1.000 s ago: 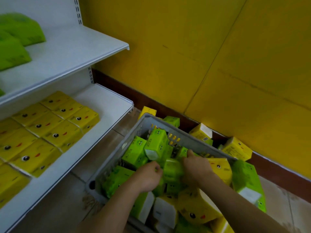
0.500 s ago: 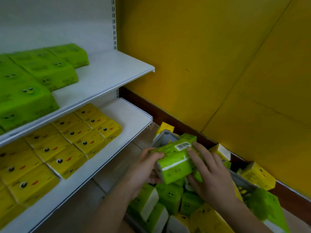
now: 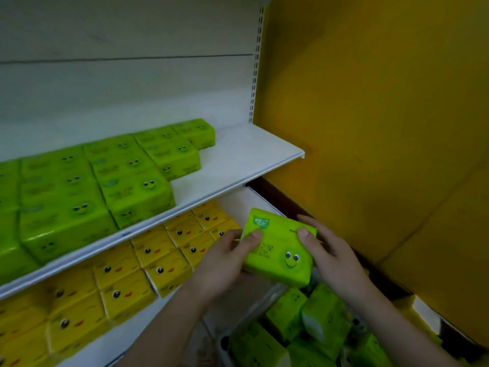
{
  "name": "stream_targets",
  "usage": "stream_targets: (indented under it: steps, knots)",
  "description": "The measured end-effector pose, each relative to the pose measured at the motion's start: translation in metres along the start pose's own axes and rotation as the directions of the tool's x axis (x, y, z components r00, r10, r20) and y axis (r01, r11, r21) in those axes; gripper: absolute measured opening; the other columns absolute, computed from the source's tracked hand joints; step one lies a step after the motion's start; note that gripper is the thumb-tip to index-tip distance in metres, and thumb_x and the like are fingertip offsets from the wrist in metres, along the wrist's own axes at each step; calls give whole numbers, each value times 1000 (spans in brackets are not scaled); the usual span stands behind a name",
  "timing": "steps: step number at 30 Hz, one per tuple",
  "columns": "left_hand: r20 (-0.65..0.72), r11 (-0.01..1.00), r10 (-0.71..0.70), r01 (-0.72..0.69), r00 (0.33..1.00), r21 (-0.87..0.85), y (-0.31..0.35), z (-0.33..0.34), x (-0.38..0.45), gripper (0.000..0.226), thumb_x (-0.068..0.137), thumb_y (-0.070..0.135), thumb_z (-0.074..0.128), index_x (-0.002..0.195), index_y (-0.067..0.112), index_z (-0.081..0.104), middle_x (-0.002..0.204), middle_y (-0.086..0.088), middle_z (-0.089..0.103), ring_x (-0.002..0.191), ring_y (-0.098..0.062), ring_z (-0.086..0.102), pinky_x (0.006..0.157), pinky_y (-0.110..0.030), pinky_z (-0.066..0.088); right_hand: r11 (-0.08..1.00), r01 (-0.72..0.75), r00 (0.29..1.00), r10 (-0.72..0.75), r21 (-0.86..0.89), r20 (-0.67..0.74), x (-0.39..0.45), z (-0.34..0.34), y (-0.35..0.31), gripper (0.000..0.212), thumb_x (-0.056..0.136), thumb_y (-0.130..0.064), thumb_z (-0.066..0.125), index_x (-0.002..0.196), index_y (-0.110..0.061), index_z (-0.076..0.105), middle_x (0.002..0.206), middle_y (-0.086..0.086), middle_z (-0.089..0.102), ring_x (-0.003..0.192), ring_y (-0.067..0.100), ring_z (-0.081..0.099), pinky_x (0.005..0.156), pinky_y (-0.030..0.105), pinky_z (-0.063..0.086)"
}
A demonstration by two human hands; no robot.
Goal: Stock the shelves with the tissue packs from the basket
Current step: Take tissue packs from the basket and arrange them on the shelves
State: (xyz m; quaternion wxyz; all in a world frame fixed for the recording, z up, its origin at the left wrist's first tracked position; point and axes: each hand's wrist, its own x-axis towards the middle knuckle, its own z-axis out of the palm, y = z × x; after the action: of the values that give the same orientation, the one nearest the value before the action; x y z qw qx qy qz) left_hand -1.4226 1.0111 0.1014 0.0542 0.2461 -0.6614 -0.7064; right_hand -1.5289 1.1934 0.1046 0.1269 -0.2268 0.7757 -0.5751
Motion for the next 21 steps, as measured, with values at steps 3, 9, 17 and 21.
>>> stream_targets:
  steps: [3,9,17,21]
  knots:
    - [-187,983,6,-40,982,-181,28,-6,5,39,90,43,64,116,14,61,110,-10,69,93,-20,71,75,-48,61,989,-67,997,62,129,44,28,20,-20,54,77,-54,64,127,-36,54,110,-7,67,93,11,71,77,37,59]
    - [-361,869,162,41,918,494,88,-40,15,62,95,68,26,98,17,61,100,-15,68,88,-32,69,78,-41,57,970,-33,999,38,240,-16,96,65,-72,10,92,-28,65,99,-20,67,90,2,70,69,12,70,63,39,60]
    - [-279,166,329,235,902,958,85,-150,34,42,96,51,43,131,30,52,134,-1,51,126,-30,46,100,-45,43,992,-106,992,110,-62,63,188,153,-73,32,87,-47,62,95,-18,70,89,6,70,76,32,70,75,48,59]
    - [-175,118,344,143,923,983,63,-170,36,43,96,44,44,137,32,45,140,3,46,128,-28,42,103,-42,42,907,48,997,-66,-419,-30,187,185,-63,40,96,-47,49,92,-11,68,94,16,69,95,38,60,74,38,45]
